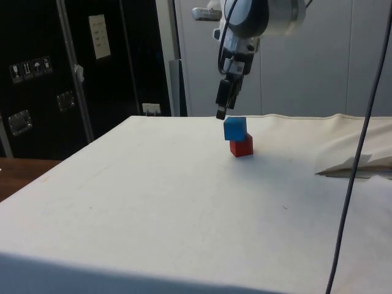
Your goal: Stack the two cubes.
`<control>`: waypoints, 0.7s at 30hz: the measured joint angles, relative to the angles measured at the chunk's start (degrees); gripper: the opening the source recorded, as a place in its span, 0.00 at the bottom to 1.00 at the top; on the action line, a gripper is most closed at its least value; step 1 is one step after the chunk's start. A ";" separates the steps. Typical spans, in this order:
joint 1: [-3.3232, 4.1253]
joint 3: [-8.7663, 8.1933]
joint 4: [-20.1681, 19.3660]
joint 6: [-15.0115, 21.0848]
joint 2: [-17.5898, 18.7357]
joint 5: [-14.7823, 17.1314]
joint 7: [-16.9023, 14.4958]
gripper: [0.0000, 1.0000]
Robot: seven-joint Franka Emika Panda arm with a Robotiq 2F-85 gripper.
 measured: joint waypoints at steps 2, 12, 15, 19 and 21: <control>-0.06 0.00 -0.11 -0.34 -0.86 -0.23 0.06 1.00; 0.00 0.52 -0.63 -1.49 -4.98 -1.15 0.29 1.00; 0.00 0.69 -0.63 -1.89 -6.13 -2.12 0.74 1.00; 0.00 0.92 -0.63 -2.52 -7.33 -2.75 0.92 1.00; 0.00 1.15 -0.63 -3.04 -8.54 -3.38 0.92 1.00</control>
